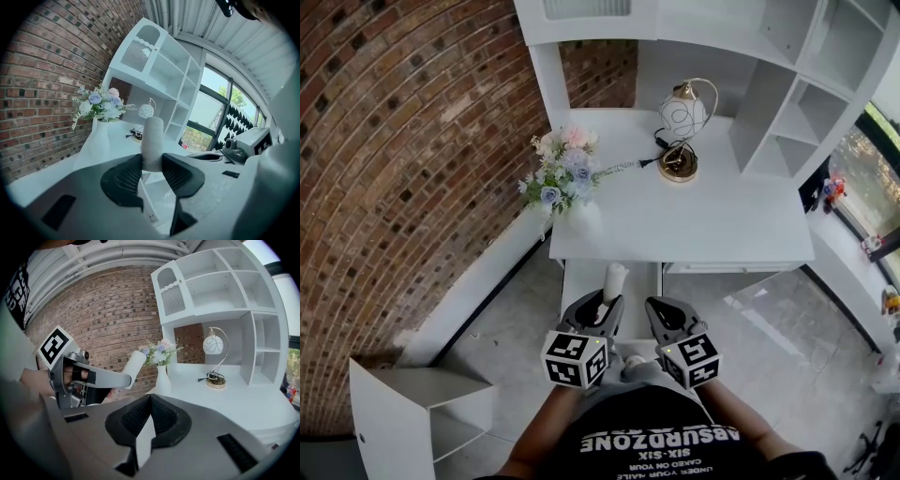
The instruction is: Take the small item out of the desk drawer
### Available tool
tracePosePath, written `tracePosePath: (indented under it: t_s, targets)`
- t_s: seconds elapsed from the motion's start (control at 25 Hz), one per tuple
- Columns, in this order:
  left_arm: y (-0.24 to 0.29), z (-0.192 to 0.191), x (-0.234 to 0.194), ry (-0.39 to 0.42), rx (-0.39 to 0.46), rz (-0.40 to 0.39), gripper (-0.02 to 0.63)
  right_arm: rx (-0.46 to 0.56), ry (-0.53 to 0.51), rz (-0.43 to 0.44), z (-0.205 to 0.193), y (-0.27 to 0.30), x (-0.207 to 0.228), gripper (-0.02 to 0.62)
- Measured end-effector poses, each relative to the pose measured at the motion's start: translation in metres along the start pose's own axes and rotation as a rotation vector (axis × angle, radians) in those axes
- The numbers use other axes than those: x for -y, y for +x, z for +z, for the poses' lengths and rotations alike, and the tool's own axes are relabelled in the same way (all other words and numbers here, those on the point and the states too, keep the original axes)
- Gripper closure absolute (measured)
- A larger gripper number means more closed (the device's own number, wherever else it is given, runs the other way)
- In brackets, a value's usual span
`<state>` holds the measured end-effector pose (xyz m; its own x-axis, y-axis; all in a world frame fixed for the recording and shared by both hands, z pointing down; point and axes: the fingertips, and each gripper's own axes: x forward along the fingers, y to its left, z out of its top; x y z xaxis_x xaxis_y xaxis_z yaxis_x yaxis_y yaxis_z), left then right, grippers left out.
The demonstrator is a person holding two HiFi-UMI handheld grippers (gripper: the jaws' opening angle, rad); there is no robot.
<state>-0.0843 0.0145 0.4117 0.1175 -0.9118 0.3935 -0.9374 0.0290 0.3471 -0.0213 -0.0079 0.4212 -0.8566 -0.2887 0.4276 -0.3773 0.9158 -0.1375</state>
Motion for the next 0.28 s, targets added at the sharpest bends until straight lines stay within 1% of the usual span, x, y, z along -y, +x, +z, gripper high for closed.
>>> tracePosePath:
  t_s: [0.28]
  targets:
    - [0.0022,-0.0059,-0.0061,-0.004,-0.019,-0.006,0.468,-0.009,0.003,-0.001,-0.0023,0.0049,-0.0004,0.597]
